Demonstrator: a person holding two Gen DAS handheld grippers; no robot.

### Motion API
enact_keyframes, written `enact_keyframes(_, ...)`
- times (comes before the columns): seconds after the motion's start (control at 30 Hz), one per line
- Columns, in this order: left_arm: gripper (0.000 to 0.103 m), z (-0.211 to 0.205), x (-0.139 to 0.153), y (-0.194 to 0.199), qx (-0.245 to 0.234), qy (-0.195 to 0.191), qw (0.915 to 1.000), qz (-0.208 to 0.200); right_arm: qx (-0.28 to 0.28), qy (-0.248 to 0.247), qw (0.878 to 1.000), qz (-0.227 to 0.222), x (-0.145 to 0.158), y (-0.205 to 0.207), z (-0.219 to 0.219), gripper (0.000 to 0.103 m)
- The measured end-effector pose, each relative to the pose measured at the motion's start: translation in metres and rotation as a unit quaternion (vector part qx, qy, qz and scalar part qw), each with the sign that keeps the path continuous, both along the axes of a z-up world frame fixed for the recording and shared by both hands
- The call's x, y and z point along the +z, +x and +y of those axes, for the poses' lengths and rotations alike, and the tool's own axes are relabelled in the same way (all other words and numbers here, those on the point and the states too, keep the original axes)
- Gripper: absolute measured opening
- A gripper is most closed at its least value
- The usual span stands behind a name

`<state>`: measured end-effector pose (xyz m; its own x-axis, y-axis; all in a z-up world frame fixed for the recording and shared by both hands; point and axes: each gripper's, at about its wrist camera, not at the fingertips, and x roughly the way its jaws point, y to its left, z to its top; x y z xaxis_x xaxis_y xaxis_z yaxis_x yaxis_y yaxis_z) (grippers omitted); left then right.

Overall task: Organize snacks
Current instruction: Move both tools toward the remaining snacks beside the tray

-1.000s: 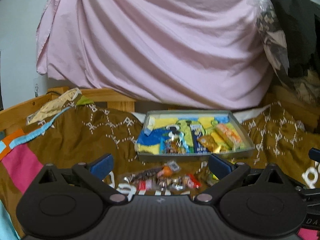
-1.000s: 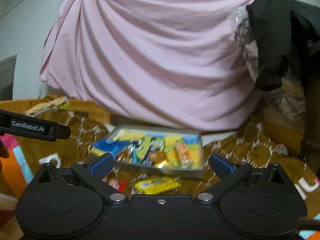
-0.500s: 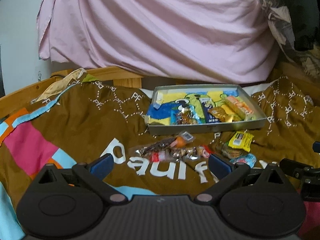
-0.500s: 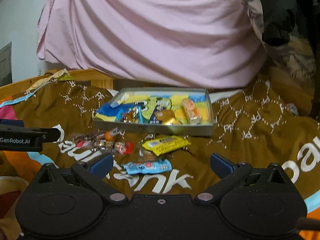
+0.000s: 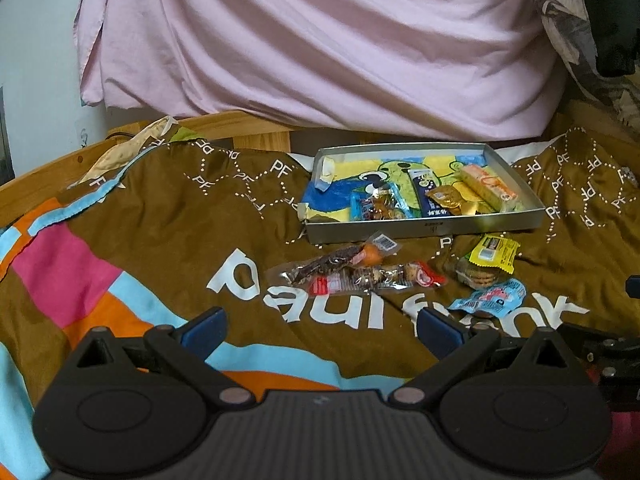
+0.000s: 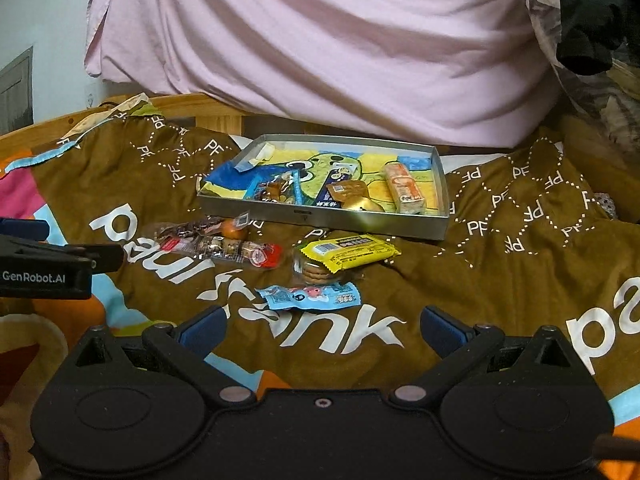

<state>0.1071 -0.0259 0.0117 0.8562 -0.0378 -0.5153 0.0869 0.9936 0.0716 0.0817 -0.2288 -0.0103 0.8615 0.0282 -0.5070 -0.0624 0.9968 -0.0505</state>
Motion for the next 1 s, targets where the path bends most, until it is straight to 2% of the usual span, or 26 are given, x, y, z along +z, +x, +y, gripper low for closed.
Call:
enact_keyframes(0.27,0.103,0.002,-0.004,0.014,-0.013,0.007,0.9997,0.02,0.008,0.022,0.999,0.038,-0.003,0.009,-0.003,0.102)
enact_keyframes(0.4,0.103,-0.002,-0.005,0.031,-0.039,0.004,0.9986,0.034,0.052,0.053,0.996,0.04,0.005,0.018,-0.01,0.102)
enact_keyframes(0.67,0.103,-0.008,-0.009,0.071,-0.063,0.014,0.9971,0.041,0.096,-0.009,0.995,0.039,-0.008,0.055,-0.018,0.102)
enact_keyframes(0.87,0.103,-0.014,-0.022,0.096,-0.066,0.006,0.996,0.06,0.1,0.031,0.993,0.053,-0.024,0.081,-0.027,0.102)
enact_keyframes(1.0,0.103,-0.02,-0.025,0.112,-0.095,0.0,0.9912,0.093,0.128,0.049,0.988,0.075,-0.032,0.099,-0.028,0.102)
